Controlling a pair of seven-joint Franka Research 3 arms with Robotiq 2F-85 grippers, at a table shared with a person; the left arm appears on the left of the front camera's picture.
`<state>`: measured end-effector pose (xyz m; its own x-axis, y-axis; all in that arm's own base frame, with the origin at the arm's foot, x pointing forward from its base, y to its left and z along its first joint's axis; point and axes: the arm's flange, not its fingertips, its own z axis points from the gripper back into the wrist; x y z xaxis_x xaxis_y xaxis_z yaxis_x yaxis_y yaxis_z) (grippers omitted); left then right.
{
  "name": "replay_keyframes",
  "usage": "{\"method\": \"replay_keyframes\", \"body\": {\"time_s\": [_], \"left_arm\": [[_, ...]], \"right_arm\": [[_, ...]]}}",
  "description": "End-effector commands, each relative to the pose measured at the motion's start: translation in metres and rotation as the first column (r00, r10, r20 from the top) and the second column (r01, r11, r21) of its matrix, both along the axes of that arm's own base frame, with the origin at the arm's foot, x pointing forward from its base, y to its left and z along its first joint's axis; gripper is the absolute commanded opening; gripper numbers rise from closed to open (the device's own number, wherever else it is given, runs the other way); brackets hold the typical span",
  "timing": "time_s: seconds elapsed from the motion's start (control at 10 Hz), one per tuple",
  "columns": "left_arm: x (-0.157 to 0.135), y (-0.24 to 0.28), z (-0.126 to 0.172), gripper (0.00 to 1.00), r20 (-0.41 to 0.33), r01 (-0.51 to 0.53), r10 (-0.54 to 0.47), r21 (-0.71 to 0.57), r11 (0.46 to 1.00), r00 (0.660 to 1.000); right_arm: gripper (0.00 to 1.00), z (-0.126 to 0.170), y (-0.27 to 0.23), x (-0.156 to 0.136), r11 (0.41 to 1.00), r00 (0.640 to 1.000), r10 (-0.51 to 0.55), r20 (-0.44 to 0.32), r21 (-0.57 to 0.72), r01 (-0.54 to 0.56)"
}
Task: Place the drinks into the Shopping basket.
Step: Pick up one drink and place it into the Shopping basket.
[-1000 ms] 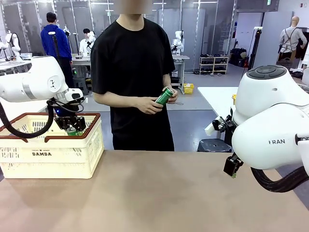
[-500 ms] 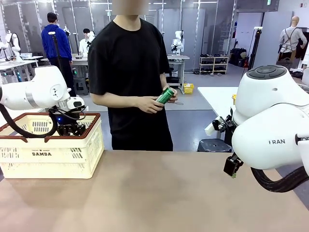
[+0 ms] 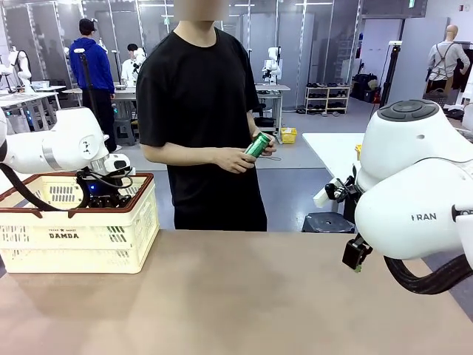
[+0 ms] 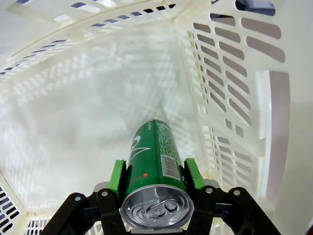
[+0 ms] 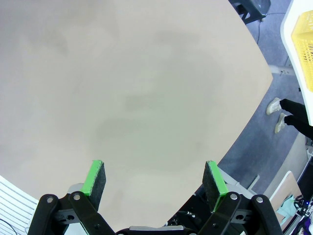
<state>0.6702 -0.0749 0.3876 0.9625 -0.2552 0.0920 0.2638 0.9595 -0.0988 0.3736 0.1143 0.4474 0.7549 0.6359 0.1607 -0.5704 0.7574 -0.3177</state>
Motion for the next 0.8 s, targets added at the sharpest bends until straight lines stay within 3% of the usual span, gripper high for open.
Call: {"method": "replay_keyframes", "body": {"time_s": [0.0, 0.3, 0.7], "left_arm": [[0.002, 0.0, -0.012, 0.58, -0.007, -0.029, 0.03, 0.007, 1.0, 1.0], [0.005, -0.003, -0.024, 0.58, -0.023, -0.034, 0.034, 0.008, 0.999, 0.999], [0.007, -0.004, -0.001, 0.58, -0.019, -0.018, 0.019, 0.038, 0.999, 1.0]], "right_arm": [[1.0, 0.0, -0.001, 0.0, 1.0, 1.0, 0.006, -0.002, -0.001, -0.006], [1.0, 0.0, -0.001, 0.0, 1.0, 1.0, 0.006, -0.002, -0.001, -0.006], [1.0, 0.0, -0.001, 0.0, 1.0, 1.0, 0.006, -0.002, -0.001, -0.006]]}}
